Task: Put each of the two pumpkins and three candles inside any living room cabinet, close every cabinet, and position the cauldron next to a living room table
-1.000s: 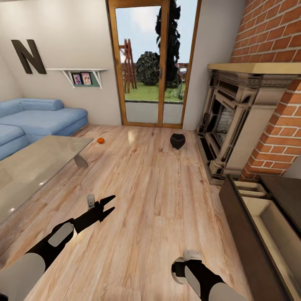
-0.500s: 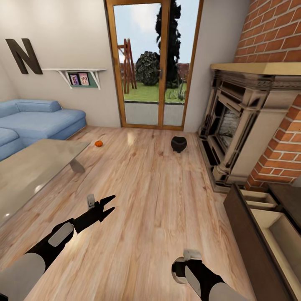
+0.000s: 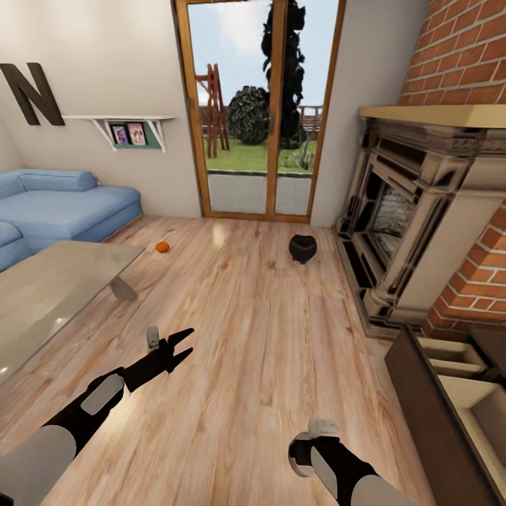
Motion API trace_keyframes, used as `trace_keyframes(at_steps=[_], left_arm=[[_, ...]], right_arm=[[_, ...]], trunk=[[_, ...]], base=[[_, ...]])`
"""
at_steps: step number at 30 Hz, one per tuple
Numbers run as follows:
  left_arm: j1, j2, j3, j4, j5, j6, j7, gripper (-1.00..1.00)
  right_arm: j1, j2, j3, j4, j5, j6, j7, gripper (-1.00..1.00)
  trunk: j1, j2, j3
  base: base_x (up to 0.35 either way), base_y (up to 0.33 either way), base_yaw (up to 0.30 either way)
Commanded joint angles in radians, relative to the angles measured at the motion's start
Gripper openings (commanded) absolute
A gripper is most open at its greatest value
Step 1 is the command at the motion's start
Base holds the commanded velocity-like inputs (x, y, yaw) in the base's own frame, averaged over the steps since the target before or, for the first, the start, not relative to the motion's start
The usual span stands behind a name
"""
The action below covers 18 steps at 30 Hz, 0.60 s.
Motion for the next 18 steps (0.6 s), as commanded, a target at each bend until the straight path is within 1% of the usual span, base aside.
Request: trace_keyframes(at_steps=[1, 18], left_arm=[[0.000, 0.000, 0.000, 0.000, 0.000, 0.000, 0.000, 1.00], [0.000, 0.000, 0.000, 0.000, 0.000, 0.000, 0.000, 1.00]], right_arm=[[0.000, 0.000, 0.000, 0.000, 0.000, 0.000, 0.000, -1.00], [0.000, 0.001, 0.000, 0.000, 0.000, 0.000, 0.001, -1.00]], trunk=[[0.000, 0.000, 0.000], [0.000, 0.000, 0.000]], base=[[0.337, 0.000, 0.000], [0.337, 0.000, 0.000]])
